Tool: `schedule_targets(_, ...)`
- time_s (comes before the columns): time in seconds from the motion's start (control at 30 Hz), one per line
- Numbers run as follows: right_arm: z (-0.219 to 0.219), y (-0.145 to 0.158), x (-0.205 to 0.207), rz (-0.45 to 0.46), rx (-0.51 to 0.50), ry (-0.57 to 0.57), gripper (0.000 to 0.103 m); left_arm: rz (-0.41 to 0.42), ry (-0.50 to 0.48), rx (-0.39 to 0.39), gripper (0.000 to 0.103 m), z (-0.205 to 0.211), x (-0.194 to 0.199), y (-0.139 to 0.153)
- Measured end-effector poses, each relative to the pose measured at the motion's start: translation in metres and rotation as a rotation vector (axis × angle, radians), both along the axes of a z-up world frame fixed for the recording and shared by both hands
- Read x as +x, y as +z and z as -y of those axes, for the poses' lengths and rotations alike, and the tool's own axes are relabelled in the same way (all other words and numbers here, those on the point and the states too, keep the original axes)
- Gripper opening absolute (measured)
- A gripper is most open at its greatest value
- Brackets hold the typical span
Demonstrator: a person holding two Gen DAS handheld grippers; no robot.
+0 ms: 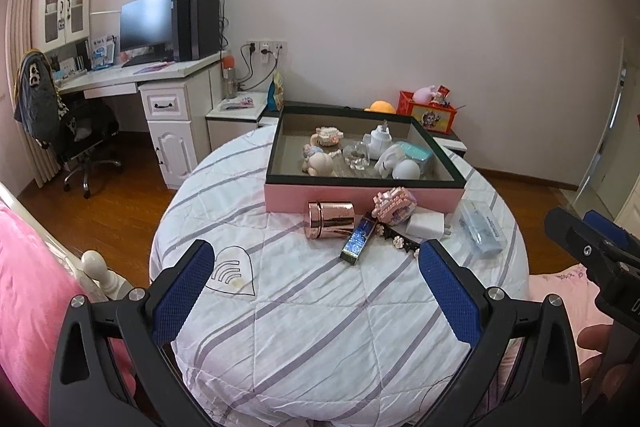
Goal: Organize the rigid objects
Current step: 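Withdraw both open tools from the pink box back over the quilt, then grasp the rose-gold canister with the left tool while the right tool grasps the Dental Flossers box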
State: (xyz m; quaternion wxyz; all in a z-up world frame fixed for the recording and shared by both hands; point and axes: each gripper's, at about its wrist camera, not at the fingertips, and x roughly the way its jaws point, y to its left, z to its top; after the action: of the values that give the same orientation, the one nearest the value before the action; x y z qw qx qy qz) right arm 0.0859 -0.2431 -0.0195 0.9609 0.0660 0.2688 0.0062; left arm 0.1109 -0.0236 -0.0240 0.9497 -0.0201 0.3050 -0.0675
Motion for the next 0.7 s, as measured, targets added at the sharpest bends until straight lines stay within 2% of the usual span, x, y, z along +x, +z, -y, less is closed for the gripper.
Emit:
schedule_targets(0.4,0.017,-0.031,0.042,-0.103,-0.043,-0.041,0.103,-0.067,-0.01,0.019,0.103,0.016,0.047,-0.028)
schedule_targets(0.7,0.048,-0.075,0.095,-0.24,-0.068,-0.097,0.103,-0.179,0.008,0.043,0.103,0.026,0.111,-0.07)
